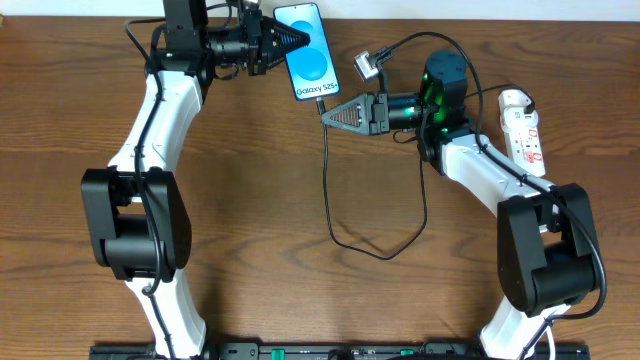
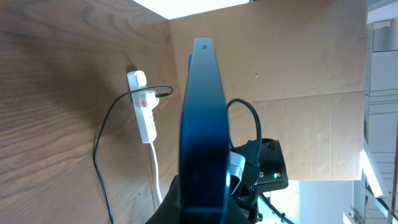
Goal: Plug charger to phone and switch on socket
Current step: 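Push the USB-C plug up into the phone's bottom port with the right gripper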
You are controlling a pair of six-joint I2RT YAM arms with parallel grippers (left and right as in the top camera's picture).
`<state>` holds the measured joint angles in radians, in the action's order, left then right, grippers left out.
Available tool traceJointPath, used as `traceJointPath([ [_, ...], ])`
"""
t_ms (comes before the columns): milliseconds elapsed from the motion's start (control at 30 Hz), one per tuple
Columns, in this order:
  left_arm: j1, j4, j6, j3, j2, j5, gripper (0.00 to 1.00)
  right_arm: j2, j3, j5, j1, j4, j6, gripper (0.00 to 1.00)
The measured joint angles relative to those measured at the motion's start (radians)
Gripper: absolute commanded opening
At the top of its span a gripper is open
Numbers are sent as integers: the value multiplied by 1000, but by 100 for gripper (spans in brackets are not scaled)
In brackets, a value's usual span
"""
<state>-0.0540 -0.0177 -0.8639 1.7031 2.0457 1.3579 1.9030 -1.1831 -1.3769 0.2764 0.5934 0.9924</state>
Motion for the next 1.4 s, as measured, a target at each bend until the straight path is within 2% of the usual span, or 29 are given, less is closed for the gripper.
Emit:
traceJointPath([
  [1400, 5, 8, 8, 0, 0, 2, 7, 0, 0, 23, 0, 91, 58, 1],
])
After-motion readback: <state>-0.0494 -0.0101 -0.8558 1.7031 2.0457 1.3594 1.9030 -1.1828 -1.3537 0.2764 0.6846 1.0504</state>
